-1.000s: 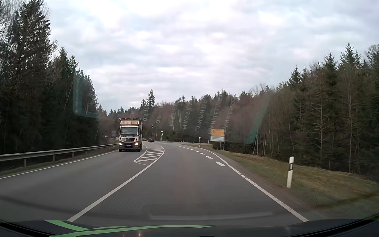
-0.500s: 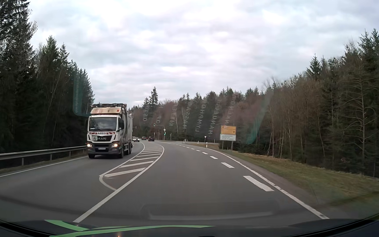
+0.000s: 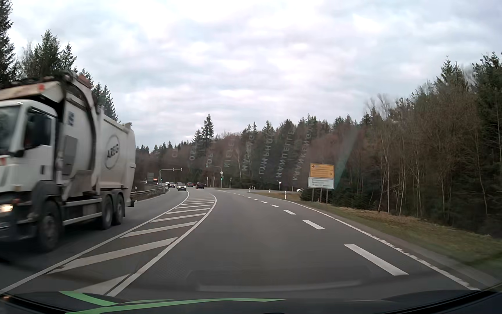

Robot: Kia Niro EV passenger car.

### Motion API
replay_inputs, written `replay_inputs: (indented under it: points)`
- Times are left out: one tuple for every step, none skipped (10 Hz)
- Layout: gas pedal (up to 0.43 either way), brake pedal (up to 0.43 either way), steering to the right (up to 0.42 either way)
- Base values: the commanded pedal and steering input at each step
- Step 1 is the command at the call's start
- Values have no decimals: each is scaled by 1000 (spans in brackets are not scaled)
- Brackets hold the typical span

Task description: Follow the waypoints while adhering to traffic rules and regulations

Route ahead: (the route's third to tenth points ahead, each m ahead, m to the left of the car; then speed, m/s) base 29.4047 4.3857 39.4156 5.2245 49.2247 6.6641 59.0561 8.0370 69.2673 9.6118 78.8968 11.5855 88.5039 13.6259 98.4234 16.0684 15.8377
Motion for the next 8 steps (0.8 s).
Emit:
replay_inputs:
  points:
    - [47,0,-8]
    - [47,0,-8]
    - [47,0,-8]
    - [47,0,-8]
    - [47,0,-10]
    - [47,0,-11]
    - [47,0,-11]
    - [47,0,-11]
